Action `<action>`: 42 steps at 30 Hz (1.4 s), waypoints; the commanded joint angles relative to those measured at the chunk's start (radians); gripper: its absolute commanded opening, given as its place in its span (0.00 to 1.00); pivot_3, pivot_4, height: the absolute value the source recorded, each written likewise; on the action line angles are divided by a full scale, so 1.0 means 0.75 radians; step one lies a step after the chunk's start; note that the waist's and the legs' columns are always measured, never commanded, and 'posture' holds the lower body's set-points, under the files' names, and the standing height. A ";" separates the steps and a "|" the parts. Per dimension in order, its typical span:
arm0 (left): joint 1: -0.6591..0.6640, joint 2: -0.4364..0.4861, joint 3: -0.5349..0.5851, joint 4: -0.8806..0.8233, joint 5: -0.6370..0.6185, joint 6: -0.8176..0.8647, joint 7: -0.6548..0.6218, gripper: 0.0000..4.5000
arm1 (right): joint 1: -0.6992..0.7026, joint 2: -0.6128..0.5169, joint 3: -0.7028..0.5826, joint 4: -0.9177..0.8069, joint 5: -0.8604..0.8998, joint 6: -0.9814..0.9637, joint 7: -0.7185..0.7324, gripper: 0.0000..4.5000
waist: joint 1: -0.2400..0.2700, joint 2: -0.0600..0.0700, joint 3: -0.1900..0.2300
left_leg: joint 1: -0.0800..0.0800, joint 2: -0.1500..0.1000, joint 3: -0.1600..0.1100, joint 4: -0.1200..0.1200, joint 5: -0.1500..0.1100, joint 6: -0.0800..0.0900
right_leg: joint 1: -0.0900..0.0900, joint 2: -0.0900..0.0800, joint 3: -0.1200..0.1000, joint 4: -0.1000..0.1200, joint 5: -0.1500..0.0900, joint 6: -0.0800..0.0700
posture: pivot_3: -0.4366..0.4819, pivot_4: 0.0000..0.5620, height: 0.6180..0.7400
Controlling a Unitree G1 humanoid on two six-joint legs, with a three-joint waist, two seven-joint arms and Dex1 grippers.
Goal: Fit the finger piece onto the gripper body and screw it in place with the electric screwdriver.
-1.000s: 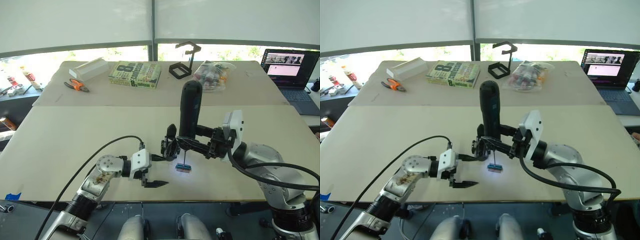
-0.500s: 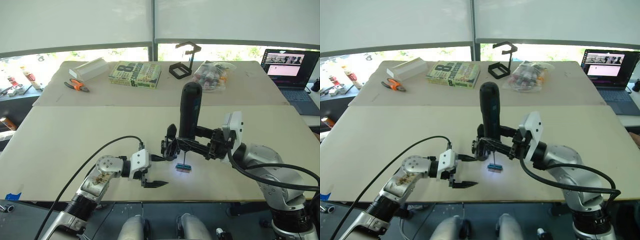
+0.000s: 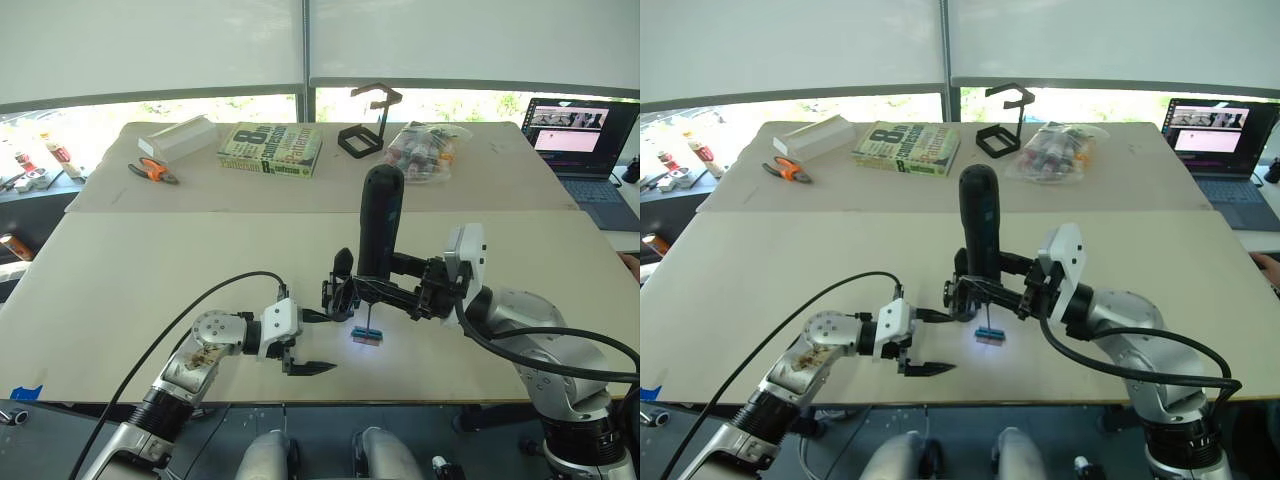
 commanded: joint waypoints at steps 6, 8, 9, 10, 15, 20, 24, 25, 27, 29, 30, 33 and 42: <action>0.000 0.009 0.013 -0.037 -0.005 -0.030 -0.002 1.00 | -0.024 0.014 -0.032 -0.050 0.031 -0.039 -0.008 0.43 | 0.000 0.000 0.000 | 0.000 0.000 0.000 0.000 0.000 0.000 | 0.000 0.000 0.000 0.000 0.000 0.000 | 0.48 0.27 1.00; -0.007 0.005 0.012 -0.030 -0.002 -0.032 0.000 1.00 | -0.026 0.011 -0.033 -0.045 0.026 -0.044 -0.004 0.43 | 0.000 0.000 0.000 | 0.000 0.000 0.000 0.000 0.000 0.000 | 0.000 0.000 0.000 0.000 0.000 0.000 | 0.48 0.27 1.00; -0.011 0.003 0.012 -0.027 -0.002 -0.032 0.001 1.00 | -0.027 0.010 -0.034 -0.042 0.024 -0.046 -0.003 0.43 | 0.000 0.000 0.000 | 0.000 0.000 0.000 0.000 0.000 0.000 | 0.000 0.000 0.000 0.000 0.000 0.000 | 0.48 0.27 1.00; -0.013 0.001 0.012 -0.025 -0.002 -0.032 0.002 1.00 | -0.030 0.010 -0.035 -0.040 0.023 -0.047 -0.002 0.43 | 0.000 0.000 0.000 | 0.000 0.000 0.000 0.000 0.000 0.000 | 0.000 0.000 0.000 0.000 0.000 0.000 | 0.48 0.27 1.00; -0.014 0.000 0.012 -0.024 -0.001 -0.034 0.002 1.00 | -0.032 0.010 -0.036 -0.037 0.020 -0.048 -0.005 0.43 | 0.000 0.000 0.000 | 0.000 0.000 0.000 0.000 0.000 0.000 | 0.000 0.000 0.000 0.001 0.000 0.000 | 0.48 0.27 1.00; -0.014 0.001 0.014 -0.028 -0.003 -0.031 0.001 1.00 | -0.029 0.014 -0.035 -0.041 0.019 -0.046 -0.013 0.43 | 0.000 0.000 0.000 | 0.000 0.000 0.000 0.000 0.000 0.000 | 0.000 0.000 0.000 0.001 0.000 0.000 | 0.48 0.27 1.00; -0.014 0.004 0.015 -0.030 -0.005 -0.028 -0.001 1.00 | -0.038 0.020 -0.031 -0.040 0.020 -0.043 -0.025 0.43 | 0.000 0.000 0.000 | 0.000 0.000 0.000 0.000 0.000 0.000 | 0.000 0.000 0.000 0.001 0.000 0.000 | 0.48 0.27 1.00; -0.015 0.005 0.016 -0.030 -0.005 -0.027 -0.002 1.00 | -0.039 0.020 -0.030 -0.040 0.021 -0.042 -0.026 0.43 | 0.000 0.000 0.000 | 0.000 0.000 0.000 0.000 0.000 0.000 | 0.000 0.000 0.000 0.001 0.000 0.000 | 0.48 0.27 1.00; -0.015 0.005 0.016 -0.031 -0.006 -0.025 -0.002 1.00 | -0.040 0.019 -0.030 -0.040 0.023 -0.040 -0.027 0.43 | 0.000 0.000 0.000 | 0.000 0.000 0.000 0.000 0.000 0.000 | 0.000 0.000 0.000 0.001 0.000 0.000 | 0.48 0.27 1.00; -0.015 0.005 0.017 -0.033 -0.007 -0.024 -0.002 1.00 | -0.040 0.017 -0.028 -0.038 0.022 -0.040 -0.026 0.43 | 0.000 0.000 0.000 | 0.000 0.000 0.000 0.000 0.000 0.000 | 0.000 0.000 0.000 0.001 0.000 0.000 | 0.48 0.27 1.00; -0.014 0.005 0.017 -0.034 -0.008 -0.023 -0.001 1.00 | -0.040 0.017 -0.028 -0.037 0.023 -0.038 -0.026 0.43 | 0.000 0.000 0.000 | 0.001 0.000 0.000 0.000 0.000 0.000 | 0.000 0.000 0.000 0.001 0.000 0.000 | 0.48 0.27 1.00; -0.013 0.007 0.018 -0.037 -0.009 -0.020 -0.001 1.00 | -0.038 0.015 -0.028 -0.034 0.021 -0.037 -0.024 0.43 | 0.000 0.000 0.000 | 0.001 0.000 0.000 0.000 0.000 0.000 | 0.000 0.000 0.000 0.001 0.000 0.000 | 0.48 0.27 1.00; -0.017 0.009 0.020 -0.039 -0.012 -0.016 -0.005 1.00 | -0.032 0.016 -0.019 -0.018 0.007 -0.045 -0.022 0.43 | 0.000 0.000 0.000 | 0.001 0.000 0.000 0.000 0.000 0.000 | 0.000 0.000 0.000 0.002 0.000 -0.001 | 0.48 0.27 1.00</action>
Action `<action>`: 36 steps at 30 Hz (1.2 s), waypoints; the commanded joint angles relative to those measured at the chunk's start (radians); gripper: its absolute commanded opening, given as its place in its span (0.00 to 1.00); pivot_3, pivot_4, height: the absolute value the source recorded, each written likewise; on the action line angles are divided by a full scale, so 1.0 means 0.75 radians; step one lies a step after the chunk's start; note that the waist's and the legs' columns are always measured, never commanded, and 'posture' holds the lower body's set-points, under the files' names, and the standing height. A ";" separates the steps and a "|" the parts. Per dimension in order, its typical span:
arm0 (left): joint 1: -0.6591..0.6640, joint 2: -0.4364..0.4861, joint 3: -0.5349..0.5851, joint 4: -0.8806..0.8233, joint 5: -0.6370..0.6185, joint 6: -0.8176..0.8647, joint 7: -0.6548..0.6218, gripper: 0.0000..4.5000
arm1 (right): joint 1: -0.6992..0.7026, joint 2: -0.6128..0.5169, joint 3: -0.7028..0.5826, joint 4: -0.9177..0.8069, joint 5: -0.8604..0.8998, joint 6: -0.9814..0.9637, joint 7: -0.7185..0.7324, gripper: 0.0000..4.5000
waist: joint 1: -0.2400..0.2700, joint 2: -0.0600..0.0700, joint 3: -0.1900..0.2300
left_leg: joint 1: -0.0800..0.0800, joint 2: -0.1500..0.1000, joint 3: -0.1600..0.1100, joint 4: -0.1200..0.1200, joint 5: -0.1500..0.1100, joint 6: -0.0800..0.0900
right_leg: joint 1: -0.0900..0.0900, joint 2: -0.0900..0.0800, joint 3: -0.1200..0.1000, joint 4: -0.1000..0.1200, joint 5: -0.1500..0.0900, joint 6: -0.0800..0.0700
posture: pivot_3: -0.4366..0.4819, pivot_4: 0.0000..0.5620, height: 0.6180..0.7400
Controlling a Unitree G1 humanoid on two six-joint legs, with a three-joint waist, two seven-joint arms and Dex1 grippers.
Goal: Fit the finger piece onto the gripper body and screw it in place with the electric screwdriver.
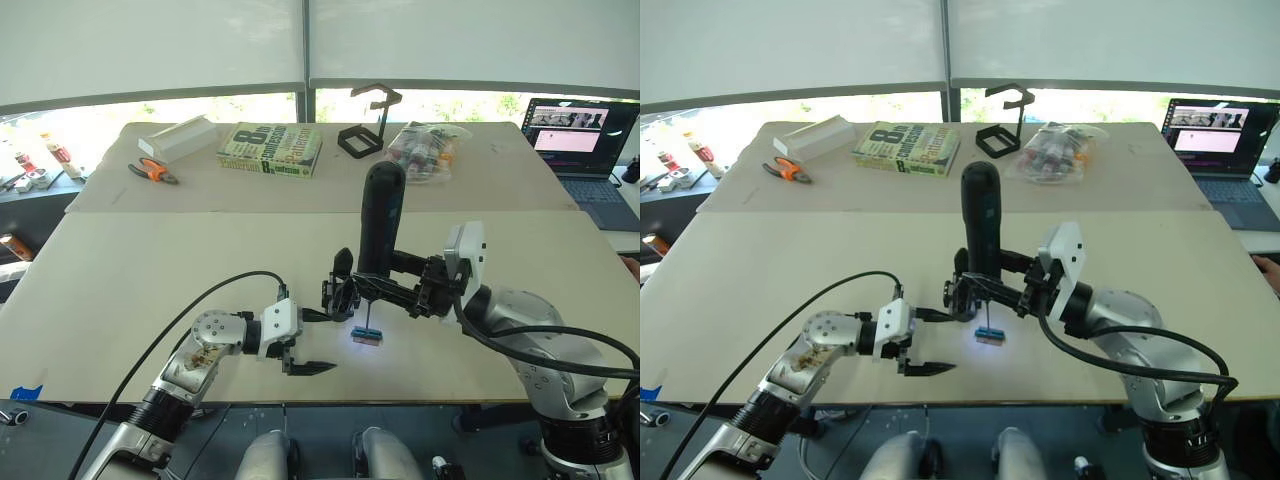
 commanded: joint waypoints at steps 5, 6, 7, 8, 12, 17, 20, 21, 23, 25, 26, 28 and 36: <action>-0.029 0.007 0.022 -0.034 -0.015 -0.004 -0.006 1.00 | -0.024 0.009 -0.015 -0.030 0.002 -0.050 0.000 0.43 | 0.000 0.000 0.000 | 0.000 0.000 0.000 0.000 0.000 0.000 | 0.000 0.000 0.000 0.000 0.000 0.000 | 0.48 0.27 1.00; -0.029 0.007 0.023 -0.034 -0.014 -0.004 -0.006 1.00 | -0.023 0.009 -0.015 -0.030 0.001 -0.051 -0.001 0.43 | 0.000 0.000 0.000 | 0.000 0.000 0.000 0.000 0.000 0.000 | 0.000 0.000 0.000 0.000 0.000 0.000 | 0.48 0.27 1.00; -0.030 0.007 0.022 -0.034 -0.014 -0.004 -0.005 1.00 | -0.022 0.009 -0.015 -0.030 0.001 -0.051 -0.001 0.43 | 0.000 0.000 0.000 | 0.000 0.000 0.000 0.000 0.000 0.000 | 0.000 0.000 0.000 0.000 0.000 0.000 | 0.48 0.27 1.00; -0.030 0.007 0.022 -0.034 -0.014 -0.004 -0.005 1.00 | -0.021 0.009 -0.015 -0.030 0.001 -0.051 -0.001 0.43 | 0.000 0.000 0.000 | 0.000 0.000 0.000 0.000 0.000 0.000 | 0.000 0.000 0.000 0.000 0.000 0.000 | 0.48 0.27 1.00; -0.034 0.007 0.022 -0.030 -0.013 -0.003 -0.006 1.00 | -0.019 0.011 -0.014 -0.028 0.003 -0.052 0.000 0.43 | 0.000 0.000 0.000 | 0.000 0.000 0.000 0.000 0.000 0.000 | 0.000 0.000 0.000 0.001 0.000 0.000 | 0.48 0.27 1.00; -0.033 0.008 0.024 -0.034 -0.014 -0.001 -0.005 1.00 | -0.012 0.010 -0.009 -0.020 -0.011 -0.065 0.007 0.43 | 0.000 0.000 0.000 | 0.001 0.000 0.000 0.000 0.000 0.000 | 0.000 0.000 0.000 0.001 0.000 0.000 | 0.48 0.27 1.00; -0.032 0.008 0.024 -0.034 -0.014 -0.002 -0.004 1.00 | -0.010 0.008 -0.009 -0.012 -0.020 -0.074 0.013 0.43 | 0.000 0.000 0.000 | 0.001 0.000 0.000 0.000 0.000 0.000 | 0.000 0.000 0.000 0.001 0.000 0.000 | 0.48 0.27 1.00; -0.032 0.008 0.024 -0.034 -0.014 -0.002 -0.004 1.00 | -0.010 0.008 -0.010 -0.009 -0.022 -0.077 0.014 0.43 | 0.000 0.000 0.000 | 0.001 0.000 0.000 0.000 0.000 0.000 | 0.000 0.000 0.000 0.001 0.000 0.000 | 0.48 0.27 1.00; -0.031 0.009 0.024 -0.035 -0.014 -0.002 -0.004 1.00 | -0.010 0.008 -0.011 -0.007 -0.025 -0.082 0.015 0.43 | 0.000 0.000 0.000 | 0.001 0.000 0.000 0.000 0.000 0.000 | 0.000 0.000 0.000 0.001 0.000 0.000 | 0.48 0.27 1.00; -0.031 0.008 0.023 -0.034 -0.013 -0.005 -0.004 1.00 | -0.008 0.009 -0.010 -0.003 -0.036 -0.097 0.018 0.43 | 0.000 0.000 0.000 | 0.001 0.000 0.000 0.000 0.000 0.000 | 0.000 0.000 0.000 0.001 0.000 0.000 | 0.48 0.27 1.00; -0.031 0.008 0.023 -0.033 -0.013 -0.006 -0.004 1.00 | -0.006 0.009 -0.009 -0.002 -0.039 -0.099 0.019 0.43 | 0.000 0.000 0.000 | 0.001 0.000 0.000 0.000 0.000 0.000 | 0.000 0.000 0.000 0.001 0.000 0.000 | 0.48 0.27 1.00; -0.032 0.008 0.023 -0.031 -0.012 -0.009 -0.005 1.00 | 0.000 0.010 -0.006 -0.003 -0.044 -0.103 0.021 0.43 | 0.000 0.000 0.000 | 0.001 0.000 0.000 0.000 0.000 0.000 | 0.000 0.000 0.000 0.001 0.000 0.001 | 0.48 0.27 1.00; -0.036 0.008 0.023 -0.023 -0.011 -0.016 -0.011 1.00 | 0.023 0.001 -0.025 -0.044 -0.017 -0.083 0.006 0.43 | 0.000 0.000 0.000 | 0.002 0.000 0.001 0.000 0.000 0.000 | 0.001 0.000 0.000 0.002 0.000 0.000 | 0.48 0.27 1.00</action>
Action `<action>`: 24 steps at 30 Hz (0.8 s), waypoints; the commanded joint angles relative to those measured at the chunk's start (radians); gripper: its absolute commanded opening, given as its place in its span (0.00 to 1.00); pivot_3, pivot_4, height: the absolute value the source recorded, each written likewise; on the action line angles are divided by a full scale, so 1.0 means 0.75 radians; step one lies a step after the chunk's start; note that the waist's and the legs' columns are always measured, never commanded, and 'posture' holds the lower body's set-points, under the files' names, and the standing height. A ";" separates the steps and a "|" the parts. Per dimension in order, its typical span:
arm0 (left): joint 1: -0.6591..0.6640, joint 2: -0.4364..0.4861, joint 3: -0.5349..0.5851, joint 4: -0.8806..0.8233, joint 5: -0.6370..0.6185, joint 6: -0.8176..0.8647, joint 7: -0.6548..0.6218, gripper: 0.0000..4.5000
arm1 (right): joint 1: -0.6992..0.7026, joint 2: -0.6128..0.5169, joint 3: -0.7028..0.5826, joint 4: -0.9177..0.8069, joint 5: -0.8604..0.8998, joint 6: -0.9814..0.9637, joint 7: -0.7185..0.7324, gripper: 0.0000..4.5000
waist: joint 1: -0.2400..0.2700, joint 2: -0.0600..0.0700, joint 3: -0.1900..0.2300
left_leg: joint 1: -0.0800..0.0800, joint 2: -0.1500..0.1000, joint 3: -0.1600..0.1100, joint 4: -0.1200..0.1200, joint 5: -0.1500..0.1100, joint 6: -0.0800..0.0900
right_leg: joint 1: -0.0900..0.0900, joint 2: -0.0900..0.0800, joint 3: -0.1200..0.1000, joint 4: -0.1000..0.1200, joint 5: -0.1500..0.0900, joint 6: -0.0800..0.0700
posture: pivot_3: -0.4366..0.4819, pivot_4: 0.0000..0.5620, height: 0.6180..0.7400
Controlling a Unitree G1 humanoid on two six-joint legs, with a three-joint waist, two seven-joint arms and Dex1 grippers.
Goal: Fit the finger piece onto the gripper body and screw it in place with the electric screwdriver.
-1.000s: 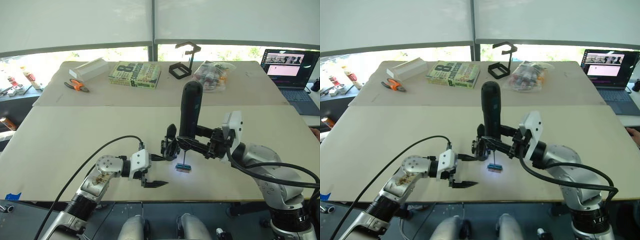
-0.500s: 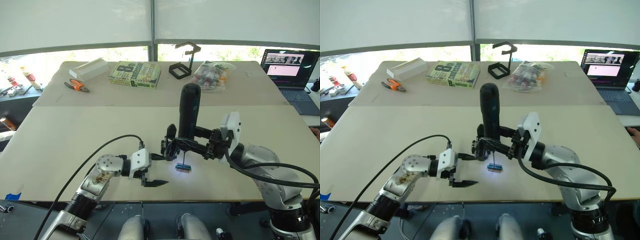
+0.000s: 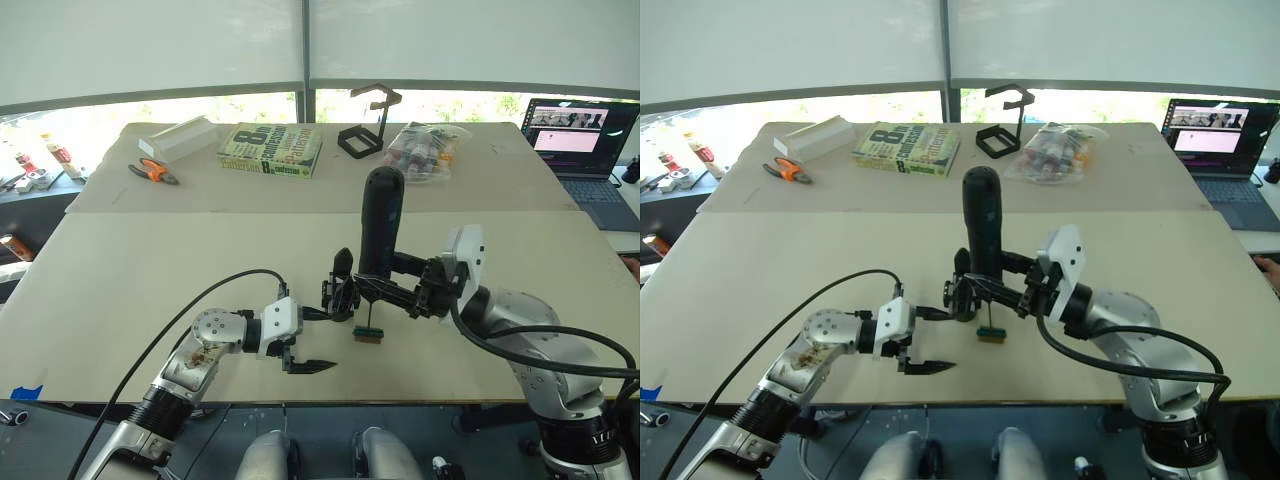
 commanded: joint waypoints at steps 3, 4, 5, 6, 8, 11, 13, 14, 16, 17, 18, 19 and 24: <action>-0.026 0.006 0.021 -0.021 -0.014 -0.018 -0.012 1.00 | -0.003 -0.001 -0.051 -0.087 0.054 -0.004 -0.029 0.43 | 0.000 0.000 0.000 | 0.000 0.000 0.000 0.000 0.000 0.000 | 0.000 0.000 0.000 0.000 0.000 0.000 | 0.48 0.27 1.00; -0.026 0.006 0.020 -0.020 -0.014 -0.020 -0.014 1.00 | -0.003 0.000 -0.053 -0.095 0.061 0.001 -0.035 0.43 | 0.000 0.000 0.000 | 0.000 0.000 0.000 0.000 0.000 0.000 | 0.000 0.000 0.000 0.000 0.000 0.000 | 0.48 0.27 1.00; -0.026 0.006 0.019 -0.019 -0.013 -0.021 -0.016 1.00 | -0.004 0.000 -0.056 -0.102 0.067 0.006 -0.040 0.43 | 0.000 0.000 0.000 | 0.000 0.000 0.000 0.000 0.000 0.000 | 0.000 0.000 0.000 0.000 0.000 0.000 | 0.48 0.27 1.00; -0.026 0.005 0.018 -0.018 -0.013 -0.022 -0.018 1.00 | -0.005 -0.001 -0.057 -0.106 0.071 0.009 -0.044 0.43 | 0.000 0.000 0.000 | 0.000 0.000 0.000 0.000 0.000 0.000 | 0.000 0.000 0.000 0.000 0.000 0.000 | 0.48 0.27 1.00; -0.027 0.004 0.018 -0.016 -0.012 -0.022 -0.020 1.00 | -0.005 -0.006 -0.059 -0.110 0.080 0.011 -0.050 0.43 | 0.000 0.000 0.000 | 0.000 0.000 0.000 0.000 0.000 0.000 | 0.000 0.000 0.000 0.000 0.000 0.000 | 0.48 0.27 1.00; -0.028 0.003 0.017 -0.015 -0.010 -0.023 -0.020 1.00 | -0.004 -0.015 -0.063 -0.111 0.093 0.011 -0.053 0.43 | 0.000 0.000 0.000 | 0.000 0.000 0.000 0.000 0.000 0.000 | 0.000 0.000 0.000 0.000 0.000 0.000 | 0.48 0.27 1.00; -0.029 0.001 0.018 -0.013 -0.010 -0.022 -0.020 1.00 | -0.003 -0.019 -0.066 -0.113 0.100 0.010 -0.052 0.43 | 0.000 0.000 0.000 | 0.000 0.000 0.000 0.000 0.000 0.000 | 0.000 0.000 0.000 0.000 0.000 0.000 | 0.48 0.27 1.00; -0.029 -0.002 0.016 -0.012 -0.009 -0.023 -0.018 1.00 | -0.002 -0.020 -0.067 -0.113 0.102 0.009 -0.052 0.43 | 0.000 0.000 0.000 | 0.000 0.000 0.000 0.000 0.000 0.000 | 0.000 0.000 0.000 0.000 0.000 0.000 | 0.48 0.27 1.00; -0.030 -0.012 0.009 -0.007 -0.005 -0.024 -0.012 1.00 | 0.002 -0.022 -0.067 -0.112 0.105 0.006 -0.049 0.43 | 0.000 0.000 0.000 | 0.000 0.000 0.000 0.000 0.000 0.000 | 0.000 0.000 0.000 0.000 0.000 0.000 | 0.48 0.27 1.00; -0.031 -0.019 0.005 -0.005 -0.003 -0.023 -0.009 1.00 | 0.005 -0.023 -0.066 -0.112 0.104 0.003 -0.048 0.43 | 0.000 0.000 0.000 | 0.000 0.000 0.000 0.000 0.000 0.000 | 0.000 0.000 0.000 0.000 0.000 0.000 | 0.48 0.27 1.00; -0.033 -0.028 0.000 0.000 0.000 -0.022 -0.004 1.00 | 0.009 -0.023 -0.065 -0.111 0.102 0.000 -0.045 0.43 | 0.001 0.000 0.000 | 0.000 0.000 0.000 0.000 0.000 0.000 | 0.000 0.000 0.000 0.000 0.000 0.000 | 0.48 0.27 1.00; -0.034 -0.035 -0.003 0.003 0.002 -0.021 -0.001 1.00 | 0.013 -0.023 -0.064 -0.112 0.100 -0.003 -0.044 0.43 | 0.001 0.000 0.000 | 0.000 0.000 0.000 0.000 0.000 0.000 | 0.000 0.000 0.000 0.000 0.000 0.000 | 0.48 0.27 1.00; -0.060 -0.083 -0.019 0.063 0.019 -0.016 0.018 1.00 | 0.024 -0.025 -0.067 -0.098 0.091 -0.013 -0.033 0.43 | 0.001 0.000 0.000 | 0.000 -0.001 0.000 0.000 0.000 0.000 | 0.000 0.000 0.000 0.001 0.000 0.000 | 0.48 0.27 1.00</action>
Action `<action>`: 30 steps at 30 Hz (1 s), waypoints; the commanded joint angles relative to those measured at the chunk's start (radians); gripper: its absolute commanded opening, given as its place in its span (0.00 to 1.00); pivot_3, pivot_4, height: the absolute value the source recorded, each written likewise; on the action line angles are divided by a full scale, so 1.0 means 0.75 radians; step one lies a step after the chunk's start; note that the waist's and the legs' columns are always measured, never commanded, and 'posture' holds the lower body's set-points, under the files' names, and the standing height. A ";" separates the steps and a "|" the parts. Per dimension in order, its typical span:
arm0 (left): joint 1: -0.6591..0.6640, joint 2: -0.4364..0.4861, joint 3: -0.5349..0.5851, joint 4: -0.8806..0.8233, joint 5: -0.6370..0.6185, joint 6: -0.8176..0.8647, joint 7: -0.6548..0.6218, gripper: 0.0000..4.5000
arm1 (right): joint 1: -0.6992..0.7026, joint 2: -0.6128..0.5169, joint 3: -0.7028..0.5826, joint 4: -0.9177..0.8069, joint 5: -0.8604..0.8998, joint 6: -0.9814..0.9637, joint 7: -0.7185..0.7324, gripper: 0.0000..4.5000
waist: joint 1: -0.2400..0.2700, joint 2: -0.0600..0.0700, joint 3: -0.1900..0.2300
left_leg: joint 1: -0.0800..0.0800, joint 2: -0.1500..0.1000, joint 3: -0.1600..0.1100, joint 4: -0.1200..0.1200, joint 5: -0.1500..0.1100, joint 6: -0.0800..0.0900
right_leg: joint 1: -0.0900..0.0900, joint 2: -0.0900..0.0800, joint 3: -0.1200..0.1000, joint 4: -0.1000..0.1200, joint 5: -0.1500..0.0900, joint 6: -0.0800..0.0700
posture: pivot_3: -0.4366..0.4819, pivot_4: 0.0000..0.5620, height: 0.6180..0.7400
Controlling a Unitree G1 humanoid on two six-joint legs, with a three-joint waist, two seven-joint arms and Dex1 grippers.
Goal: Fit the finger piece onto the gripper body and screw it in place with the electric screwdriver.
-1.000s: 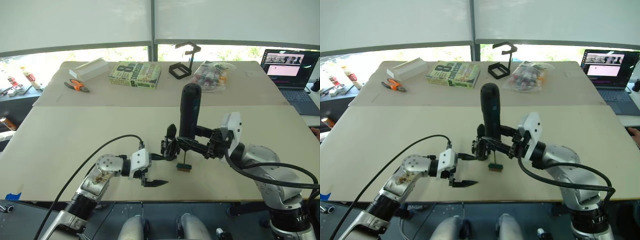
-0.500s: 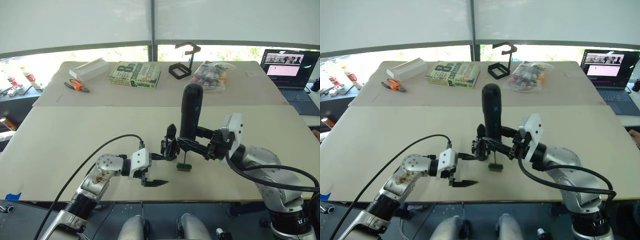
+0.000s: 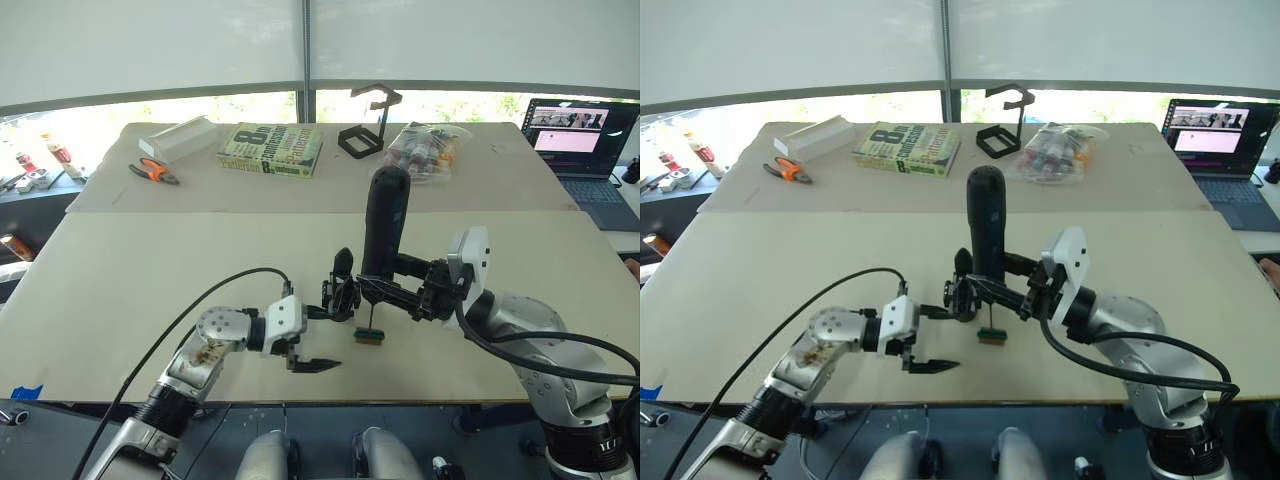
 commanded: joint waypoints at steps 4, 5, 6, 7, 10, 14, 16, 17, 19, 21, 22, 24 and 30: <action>-0.043 -0.052 -0.012 0.030 0.018 -0.006 0.015 1.00 | -0.010 -0.006 -0.047 -0.067 0.039 -0.029 0.007 0.43 | 0.001 0.000 0.000 | 0.000 0.000 0.000 0.001 0.000 0.000 | 0.000 0.000 0.000 0.001 -0.001 0.001 | 0.48 0.27 1.00; -0.043 -0.055 -0.013 0.030 0.020 -0.005 0.014 1.00 | -0.011 -0.006 -0.046 -0.067 0.038 -0.030 0.007 0.43 | 0.001 0.000 0.000 | 0.000 0.000 0.000 0.001 0.000 0.000 | 0.000 0.000 0.000 0.001 -0.001 0.001 | 0.48 0.27 1.00; -0.042 -0.056 -0.014 0.032 0.022 -0.007 0.012 1.00 | -0.013 -0.004 -0.044 -0.065 0.036 -0.031 0.005 0.43 | 0.001 0.000 0.000 | 0.000 0.000 0.000 0.001 0.000 0.000 | 0.000 0.000 0.000 0.001 -0.001 0.001 | 0.48 0.27 1.00; -0.041 -0.055 -0.013 0.032 0.023 -0.007 0.010 1.00 | -0.014 -0.002 -0.043 -0.065 0.034 -0.032 0.003 0.43 | 0.000 0.000 0.000 | 0.000 0.000 0.000 0.001 0.000 0.000 | 0.000 0.000 0.000 0.001 -0.001 0.001 | 0.48 0.27 1.00; -0.040 -0.052 -0.010 0.033 0.023 -0.007 0.008 1.00 | -0.014 0.000 -0.043 -0.067 0.034 -0.033 0.001 0.43 | 0.000 0.000 0.000 | 0.000 0.000 0.000 0.001 0.000 0.000 | 0.000 0.000 0.000 0.002 -0.001 0.001 | 0.48 0.27 1.00; -0.039 -0.039 -0.002 0.034 0.019 -0.009 -0.002 1.00 | -0.017 -0.005 -0.050 -0.083 0.047 -0.023 -0.004 0.43 | 0.000 0.000 0.000 | 0.000 0.000 0.000 0.001 0.000 0.000 | 0.000 0.000 0.000 0.002 -0.001 0.001 | 0.48 0.27 1.00; -0.036 -0.031 0.002 0.033 0.018 -0.010 -0.004 1.00 | -0.017 -0.009 -0.056 -0.094 0.055 -0.018 -0.006 0.43 | 0.000 0.000 0.000 | 0.000 0.000 0.000 0.001 0.000 0.000 | 0.000 0.000 0.000 0.002 -0.001 0.001 | 0.48 0.27 1.00; -0.034 -0.028 0.003 0.032 0.017 -0.010 -0.004 1.00 | -0.017 -0.010 -0.058 -0.096 0.057 -0.017 -0.007 0.43 | 0.000 0.000 0.000 | 0.000 0.000 0.000 0.001 0.000 0.000 | 0.000 0.000 0.000 0.002 -0.001 0.001 | 0.48 0.27 1.00; -0.026 -0.026 0.002 0.028 0.016 -0.010 -0.002 1.00 | -0.015 -0.012 -0.060 -0.099 0.058 -0.016 -0.007 0.43 | 0.000 0.000 0.000 | 0.000 0.000 0.000 0.001 0.000 0.000 | 0.000 0.000 0.000 0.002 -0.001 0.001 | 0.48 0.27 1.00; -0.019 -0.025 -0.001 0.020 0.016 -0.010 0.000 1.00 | -0.015 -0.015 -0.063 -0.104 0.063 -0.012 -0.009 0.43 | 0.000 0.000 0.000 | 0.000 0.000 0.000 0.001 0.000 0.000 | 0.000 0.000 0.000 0.002 -0.001 0.002 | 0.48 0.27 1.00; -0.016 -0.025 -0.003 0.018 0.016 -0.011 0.002 1.00 | -0.014 -0.016 -0.065 -0.108 0.067 -0.008 -0.009 0.43 | 0.000 0.000 0.000 | 0.000 0.000 0.000 0.001 0.000 0.000 | 0.000 0.000 0.000 0.002 -0.001 0.002 | 0.48 0.27 1.00; -0.014 -0.023 -0.003 0.016 0.017 -0.013 0.003 1.00 | -0.017 -0.020 -0.068 -0.117 0.077 0.000 -0.008 0.43 | 0.000 0.000 0.000 | 0.000 0.000 0.000 0.001 0.000 0.000 | 0.000 0.000 0.000 0.002 -0.001 0.002 | 0.48 0.27 1.00; -0.005 -0.008 0.011 0.001 0.009 -0.010 0.002 1.00 | -0.043 -0.029 -0.081 -0.139 0.110 0.026 -0.028 0.43 | 0.000 0.000 0.000 | 0.000 0.000 0.000 0.001 0.000 0.000 | 0.000 0.000 0.001 0.002 -0.001 0.002 | 0.48 0.27 1.00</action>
